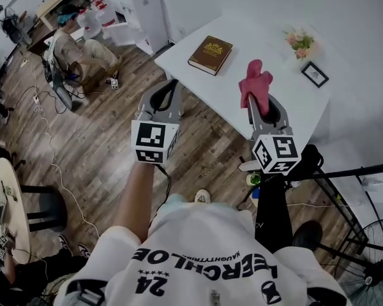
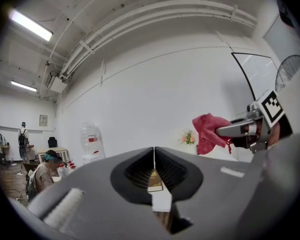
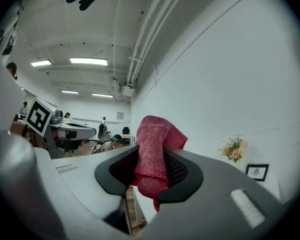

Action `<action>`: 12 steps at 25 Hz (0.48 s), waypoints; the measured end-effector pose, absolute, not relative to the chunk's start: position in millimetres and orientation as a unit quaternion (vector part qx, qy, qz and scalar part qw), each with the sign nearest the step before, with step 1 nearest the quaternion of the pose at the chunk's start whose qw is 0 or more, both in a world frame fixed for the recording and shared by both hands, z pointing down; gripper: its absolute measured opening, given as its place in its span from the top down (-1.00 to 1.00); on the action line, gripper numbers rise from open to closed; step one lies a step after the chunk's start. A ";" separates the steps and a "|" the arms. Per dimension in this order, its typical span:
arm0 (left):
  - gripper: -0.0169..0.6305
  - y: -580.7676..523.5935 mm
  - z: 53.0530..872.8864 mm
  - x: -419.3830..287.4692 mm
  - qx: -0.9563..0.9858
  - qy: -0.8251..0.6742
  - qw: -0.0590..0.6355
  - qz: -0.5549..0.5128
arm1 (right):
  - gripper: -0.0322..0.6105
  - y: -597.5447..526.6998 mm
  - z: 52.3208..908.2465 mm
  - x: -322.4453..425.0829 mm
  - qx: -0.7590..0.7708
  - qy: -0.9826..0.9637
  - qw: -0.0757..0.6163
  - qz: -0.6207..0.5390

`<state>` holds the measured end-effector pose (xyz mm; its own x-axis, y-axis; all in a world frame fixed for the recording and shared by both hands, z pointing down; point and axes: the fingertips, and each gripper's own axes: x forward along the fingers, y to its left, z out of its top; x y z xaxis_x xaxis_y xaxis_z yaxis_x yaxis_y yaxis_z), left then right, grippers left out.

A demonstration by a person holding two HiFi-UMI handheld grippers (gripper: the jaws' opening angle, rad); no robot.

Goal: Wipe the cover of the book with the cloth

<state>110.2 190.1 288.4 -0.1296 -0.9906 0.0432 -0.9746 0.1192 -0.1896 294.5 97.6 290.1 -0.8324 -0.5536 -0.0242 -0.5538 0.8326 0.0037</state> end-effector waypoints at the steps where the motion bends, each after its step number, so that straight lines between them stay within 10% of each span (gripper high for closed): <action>1: 0.76 186.6 288.8 108.6 -0.658 0.747 0.047 -0.087 | 0.59 94.2 290.6 292.7 -0.289 0.957 0.011 0.004; 12: 0.76 161.0 294.8 68.4 -0.653 0.751 0.048 -0.086 | 0.58 59.2 300.1 257.8 -0.295 0.956 0.013 -0.004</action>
